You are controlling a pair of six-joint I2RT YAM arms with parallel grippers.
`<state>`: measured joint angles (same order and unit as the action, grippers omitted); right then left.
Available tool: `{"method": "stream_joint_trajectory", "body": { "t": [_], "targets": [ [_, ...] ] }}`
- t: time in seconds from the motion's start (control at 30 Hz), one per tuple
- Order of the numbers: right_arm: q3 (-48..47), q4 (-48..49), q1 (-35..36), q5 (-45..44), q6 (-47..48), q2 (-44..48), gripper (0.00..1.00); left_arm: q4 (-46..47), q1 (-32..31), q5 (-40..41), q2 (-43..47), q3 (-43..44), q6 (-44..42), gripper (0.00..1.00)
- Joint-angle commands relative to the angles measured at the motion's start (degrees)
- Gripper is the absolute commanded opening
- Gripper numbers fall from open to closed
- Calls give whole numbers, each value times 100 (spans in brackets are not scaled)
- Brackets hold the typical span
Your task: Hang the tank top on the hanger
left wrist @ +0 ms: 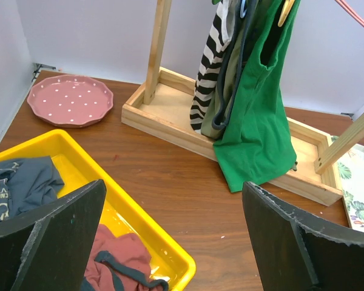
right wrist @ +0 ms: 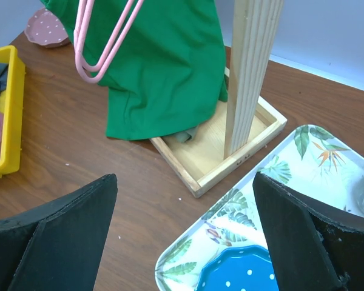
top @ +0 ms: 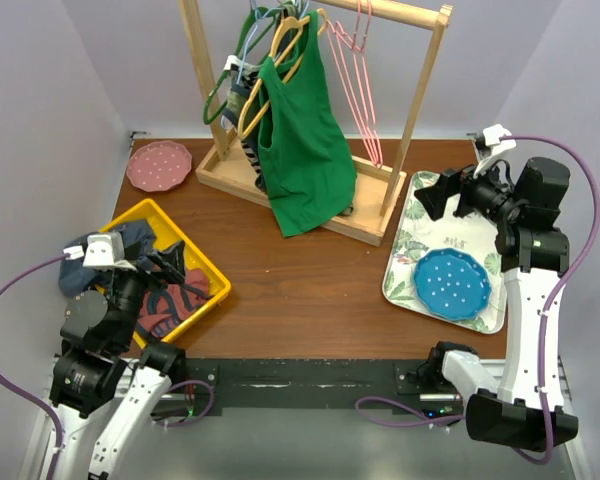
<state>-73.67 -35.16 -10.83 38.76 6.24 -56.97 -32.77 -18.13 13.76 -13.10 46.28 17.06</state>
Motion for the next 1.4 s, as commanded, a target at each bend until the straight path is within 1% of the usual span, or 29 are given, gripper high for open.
{"method": "stream_joint_trajectory", "body": {
  "t": [0.0, 0.17, 0.23, 0.27, 0.33, 0.43, 0.53, 0.63, 0.7, 0.8, 0.83, 0.87, 0.93, 0.97, 1.0, 1.03, 1.07, 1.1, 1.13, 1.23, 1.3, 1.33, 1.37],
  "targets": [
    [54, 237, -16, 315, 9, 46, 99, 43, 2, 48, -17, 153, 140, 100],
    [510, 536, 2, 754, -79, 11, 99, 113, 2, 13, -78, 57, 227, 100],
    [782, 668, 2, 1438, 43, -42, 99, 174, 2, -57, -122, -5, 245, 100],
    [862, 633, -7, 1850, 470, -68, 99, 201, 2, -110, -192, -31, 271, 100],
    [1142, 536, 11, 2693, 843, -139, 99, 254, 2, -267, -280, -119, 298, 100],
    [1433, 641, 46, 2978, 1081, -226, 99, 385, 2, -365, -482, -286, 429, 100],
    [1775, 826, 107, 3075, 1169, -341, 99, 622, 11, -348, -789, -584, 719, 100],
    [2101, 1186, 134, 3102, 1090, -367, 99, 894, 11, -330, -1316, -805, 1106, 99],
    [2102, 1117, 142, 2979, 1142, -394, 99, 1062, 20, -348, -1686, -857, 1326, 98],
    [2085, 985, 169, 2865, 1204, -499, 99, 1282, 108, -146, -2230, -797, 1563, 98],
    [2006, 880, 169, 2821, 1265, -543, 99, 1291, 178, -24, -2406, -770, 1625, 98],
    [1953, 766, 178, 2786, 1457, -578, 99, 1291, 396, 4, -2782, -752, 1756, 98],
    [1865, 510, 178, 2654, 1573, -622, 99, 1187, 730, 65, -3109, -726, 1958, 97],
    [1839, 458, 178, 2619, 1625, -640, 98, 1099, 1115, 92, -3398, -708, 2203, 96],
    [1821, 370, 178, 2584, 1661, -649, 99, 976, 1267, 214, -3514, -656, 2353, 96],
    [1777, 317, 178, 2575, 1696, -666, 99, 661, 1373, 676, -3602, -603, 2485, 92],
    [1760, 256, 178, 2575, 1766, -675, 99, 484, 1426, 1003, -3716, -542, 2765, 90],
    [1751, 194, 169, 2575, 1793, -710, 99, 343, 1426, 1302, -3734, -463, 2846, 87],
    [1698, 124, 178, 2610, 1836, -728, 99, 159, 1426, 1757, -3726, -453, 2882, 81],
    [1540, -263, 187, 2671, 2170, -833, 99, 43, 1479, 2261, -3682, -585, 2979, 78],
    [1487, -464, 178, 2759, 2320, -877, 99, 0, 1750, 2324, -3839, -716, 3224, 78],
    [1461, -501, 178, 2777, 2390, -877, 99, -97, 2013, 2350, -4066, -734, 3434, 78],
    [1461, -510, 178, 2777, 2391, -877, 99, -202, 2128, 2377, -4199, -674, 3566, 77]
  ]
}}
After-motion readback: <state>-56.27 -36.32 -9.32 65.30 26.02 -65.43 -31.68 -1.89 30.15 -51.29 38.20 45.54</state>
